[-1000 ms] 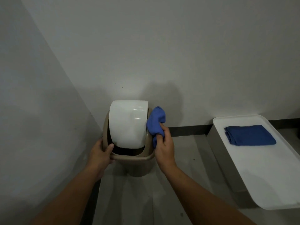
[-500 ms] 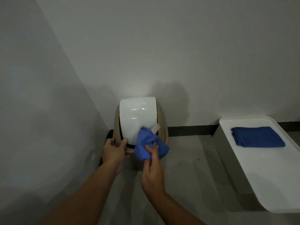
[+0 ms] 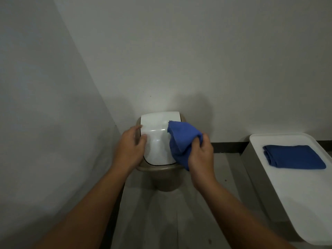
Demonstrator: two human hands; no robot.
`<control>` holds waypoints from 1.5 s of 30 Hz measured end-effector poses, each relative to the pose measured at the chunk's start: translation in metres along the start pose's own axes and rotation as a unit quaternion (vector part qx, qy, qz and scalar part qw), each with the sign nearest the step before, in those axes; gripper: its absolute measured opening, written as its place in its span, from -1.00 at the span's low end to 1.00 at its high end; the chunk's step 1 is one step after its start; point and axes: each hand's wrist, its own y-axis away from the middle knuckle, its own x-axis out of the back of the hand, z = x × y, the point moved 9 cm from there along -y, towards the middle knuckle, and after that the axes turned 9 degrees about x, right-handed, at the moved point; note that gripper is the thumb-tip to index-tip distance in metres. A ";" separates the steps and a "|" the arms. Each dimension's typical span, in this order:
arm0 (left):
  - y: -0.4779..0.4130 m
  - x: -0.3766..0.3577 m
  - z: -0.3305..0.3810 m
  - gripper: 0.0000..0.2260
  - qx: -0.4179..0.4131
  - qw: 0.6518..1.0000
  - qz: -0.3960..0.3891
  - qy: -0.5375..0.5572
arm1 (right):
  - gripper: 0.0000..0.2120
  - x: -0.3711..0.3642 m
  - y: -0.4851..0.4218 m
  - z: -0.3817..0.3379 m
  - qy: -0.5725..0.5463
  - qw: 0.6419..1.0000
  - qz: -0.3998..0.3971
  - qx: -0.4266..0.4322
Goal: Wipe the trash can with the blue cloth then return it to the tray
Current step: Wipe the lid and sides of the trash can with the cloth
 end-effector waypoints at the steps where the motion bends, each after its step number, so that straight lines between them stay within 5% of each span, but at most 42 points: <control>1: 0.001 -0.006 0.018 -0.65 -0.034 0.998 -0.050 0.015 | -0.87 -0.004 -0.012 -0.004 0.017 1.000 -0.016 0.004; 5: 0.013 -0.029 0.062 -0.35 -0.068 0.970 -0.226 0.065 | -0.86 -0.034 -0.043 -0.015 0.107 0.989 -0.103 0.026; 8: 0.009 -0.031 0.073 -0.18 -0.088 0.969 -0.230 0.003 | -0.84 -0.060 -0.056 -0.030 0.158 0.970 -0.176 0.062; 13: -0.017 0.006 0.089 -0.74 -0.144 0.981 -0.130 -0.009 | -0.84 -0.080 -0.072 -0.050 0.171 0.928 -0.323 0.071; 18: -0.033 0.018 0.071 -0.94 -0.045 0.986 -0.152 0.054 | -0.53 -0.070 -0.060 -0.028 0.145 0.871 -0.466 -0.060; 24: -0.032 0.000 0.049 -0.96 0.056 0.959 -0.183 0.207 | -0.66 -0.059 -0.065 -0.016 0.112 0.891 -0.430 -0.092; 29: -0.025 -0.026 0.096 -0.91 -0.070 0.957 -0.242 0.141 | -0.55 -0.065 -0.043 -0.004 0.023 0.861 -0.480 -0.166; 33: -0.017 -0.051 0.123 -0.73 -0.113 0.946 -0.294 0.082 | -0.68 -0.047 -0.052 0.001 0.034 0.892 -0.425 -0.149; 37: -0.030 -0.046 0.109 -0.59 -0.082 0.968 -0.235 0.040 | -0.90 -0.002 -0.074 0.000 0.006 0.951 -0.293 -0.099; 41: -0.050 -0.008 0.055 -0.66 -0.013 0.997 -0.056 -0.055 | -0.85 0.058 -0.095 0.013 0.076 0.994 -0.064 -0.045; 45: -0.049 -0.001 -0.016 -0.57 0.122 0.985 -0.060 -0.106 | -0.78 0.039 -0.067 0.067 0.194 0.968 -0.095 -0.129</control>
